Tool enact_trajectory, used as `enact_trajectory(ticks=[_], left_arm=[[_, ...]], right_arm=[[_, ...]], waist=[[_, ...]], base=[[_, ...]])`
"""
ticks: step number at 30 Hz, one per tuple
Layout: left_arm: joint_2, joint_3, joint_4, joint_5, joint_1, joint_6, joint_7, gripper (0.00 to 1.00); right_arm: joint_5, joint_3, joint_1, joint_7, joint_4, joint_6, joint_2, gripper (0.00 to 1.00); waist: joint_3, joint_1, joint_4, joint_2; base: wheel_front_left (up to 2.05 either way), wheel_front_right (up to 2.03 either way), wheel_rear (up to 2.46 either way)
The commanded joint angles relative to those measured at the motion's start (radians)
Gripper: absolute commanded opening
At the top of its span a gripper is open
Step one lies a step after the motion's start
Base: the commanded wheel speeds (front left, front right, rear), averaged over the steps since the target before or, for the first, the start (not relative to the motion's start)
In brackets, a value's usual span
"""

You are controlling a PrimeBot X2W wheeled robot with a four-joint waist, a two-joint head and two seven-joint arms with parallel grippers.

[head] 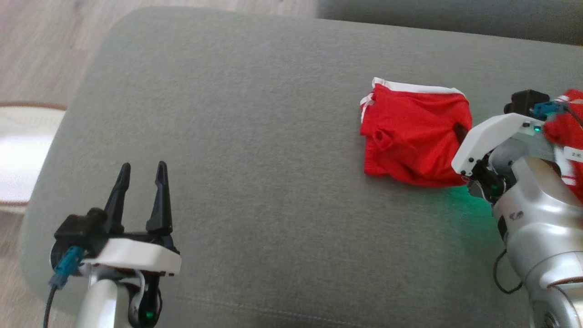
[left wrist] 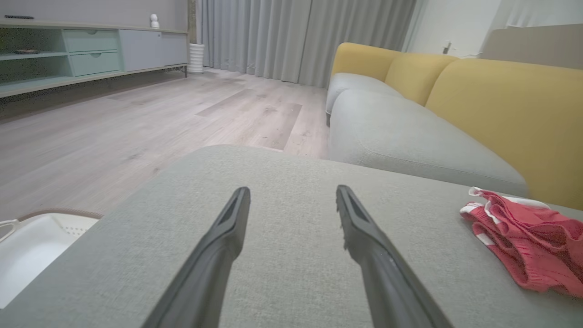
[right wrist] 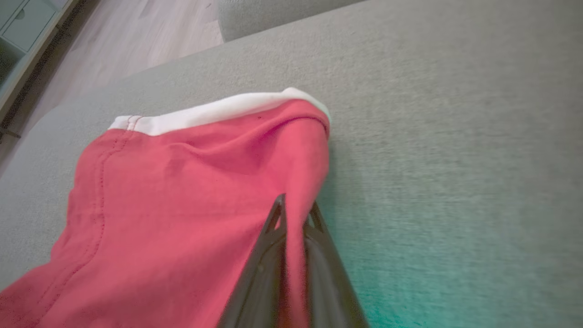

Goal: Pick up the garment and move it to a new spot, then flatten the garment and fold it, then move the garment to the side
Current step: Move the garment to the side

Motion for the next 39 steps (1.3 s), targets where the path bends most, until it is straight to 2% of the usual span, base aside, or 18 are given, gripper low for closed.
enact_trajectory(ticks=[1, 7, 8, 16, 24, 29, 39], left_arm=[[0.008, 0.018, -0.039, 0.011, -0.044, -0.005, -0.008, 1.00], [0.008, -0.032, -0.032, 0.024, -0.061, -0.015, -0.008, 1.00], [0.008, -0.032, -0.032, 0.024, -0.061, -0.015, -0.008, 1.00], [0.008, -0.139, -0.016, 0.004, -0.074, -0.021, -0.008, 1.00], [0.008, -0.167, 0.003, 0.002, -0.081, -0.020, -0.008, 1.00], [0.008, -0.189, 0.011, 0.005, -0.084, -0.020, -0.008, 1.00], [0.022, -0.216, 0.024, 0.015, -0.132, -0.022, -0.008, 1.00]], right_arm=[[-0.003, 0.031, -0.007, -0.023, -0.042, -0.001, 0.009, 0.00], [0.009, 0.091, 0.000, -0.040, -0.085, -0.001, 0.011, 0.00], [0.009, 0.091, 0.000, -0.040, -0.085, -0.001, 0.011, 0.00], [0.052, 0.167, 0.026, -0.055, -0.160, -0.001, 0.026, 0.00], [0.105, 0.238, 0.058, -0.066, -0.248, -0.001, 0.034, 0.00], [0.128, 0.269, 0.069, -0.079, -0.290, -0.001, 0.025, 0.00], [0.112, 0.363, -0.054, -0.075, -0.370, -0.001, -0.056, 0.00]], waist=[[-0.027, -0.0001, -0.047, 0.0000], [-0.053, -0.0001, -0.163, 0.0000], [-0.053, -0.0001, -0.163, 0.0000], [-0.065, -0.0001, -0.329, 0.0000], [-0.052, -0.0001, -0.457, 0.0000], [-0.031, -0.0001, -0.482, 0.0000], [0.101, -0.0001, -0.447, 0.0000]], base=[[0.00, 0.00, 0.00], [0.00, 0.00, 0.00], [0.00, 0.00, 0.00], [0.00, 0.00, 0.00], [0.00, 0.00, 0.00], [0.00, 0.00, 0.00], [0.00, 0.00, 0.00]])
